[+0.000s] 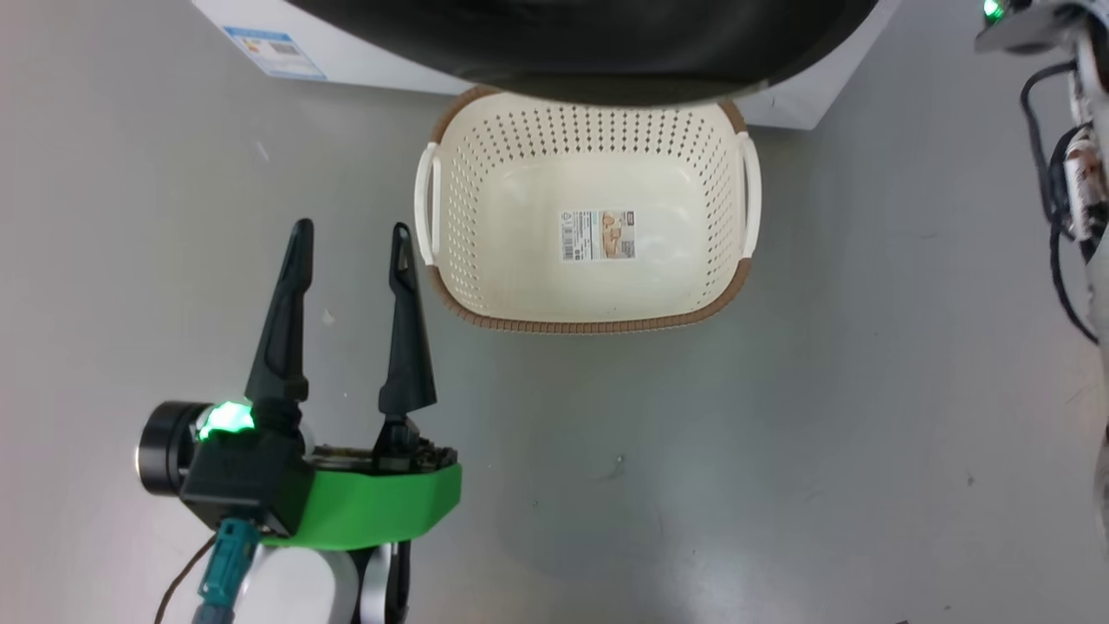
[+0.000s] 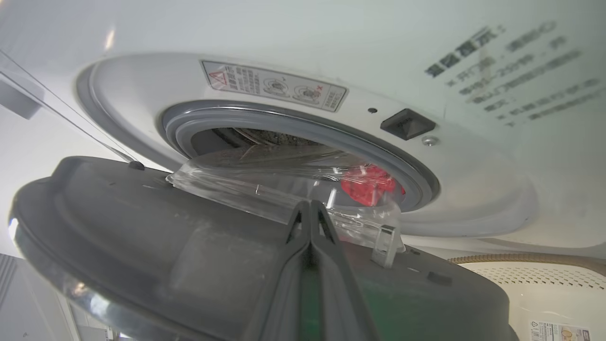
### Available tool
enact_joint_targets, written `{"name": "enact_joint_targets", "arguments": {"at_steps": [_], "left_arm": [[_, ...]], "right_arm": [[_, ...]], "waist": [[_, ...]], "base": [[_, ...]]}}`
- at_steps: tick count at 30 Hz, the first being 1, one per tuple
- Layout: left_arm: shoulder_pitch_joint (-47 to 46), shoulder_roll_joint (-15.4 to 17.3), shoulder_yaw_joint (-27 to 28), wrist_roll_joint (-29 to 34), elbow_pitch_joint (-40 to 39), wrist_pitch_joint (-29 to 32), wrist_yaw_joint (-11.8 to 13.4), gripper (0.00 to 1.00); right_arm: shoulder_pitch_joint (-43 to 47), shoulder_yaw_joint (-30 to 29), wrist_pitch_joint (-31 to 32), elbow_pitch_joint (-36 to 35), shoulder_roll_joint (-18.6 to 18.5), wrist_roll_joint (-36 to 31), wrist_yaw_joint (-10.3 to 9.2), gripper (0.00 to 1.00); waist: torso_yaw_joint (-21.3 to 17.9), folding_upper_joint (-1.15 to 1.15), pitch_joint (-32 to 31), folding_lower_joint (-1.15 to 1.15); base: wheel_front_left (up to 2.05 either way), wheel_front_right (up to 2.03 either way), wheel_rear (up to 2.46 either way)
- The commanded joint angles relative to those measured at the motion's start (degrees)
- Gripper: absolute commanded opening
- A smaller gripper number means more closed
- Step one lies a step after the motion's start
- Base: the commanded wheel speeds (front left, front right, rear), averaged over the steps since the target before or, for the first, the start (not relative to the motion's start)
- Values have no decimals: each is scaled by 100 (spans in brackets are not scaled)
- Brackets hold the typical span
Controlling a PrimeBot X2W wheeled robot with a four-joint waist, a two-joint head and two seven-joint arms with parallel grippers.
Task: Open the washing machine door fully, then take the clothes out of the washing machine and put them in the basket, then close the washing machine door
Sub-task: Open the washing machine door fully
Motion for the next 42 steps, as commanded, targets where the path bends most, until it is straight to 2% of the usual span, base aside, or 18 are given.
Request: {"name": "enact_joint_targets", "arguments": {"at_steps": [1,16,42], "left_arm": [[107,70,213,52,-105,-28,-6,100],[281,83,299,67,102,-28,-108,100],[920,249,313,-204,499,222,-137,100]], "right_arm": [[109,126,77,-221,231,-41,45,0],[929,222,218,-429,371,-35,45,0],[2644,481,355,-850,671,287,45,0]], "waist": [[-47,0,-92,0],[-160,0,-744,0],[113,0,-2228,0]], "base": [[0,0,0],[0,0,0],[0,0,0]]}}
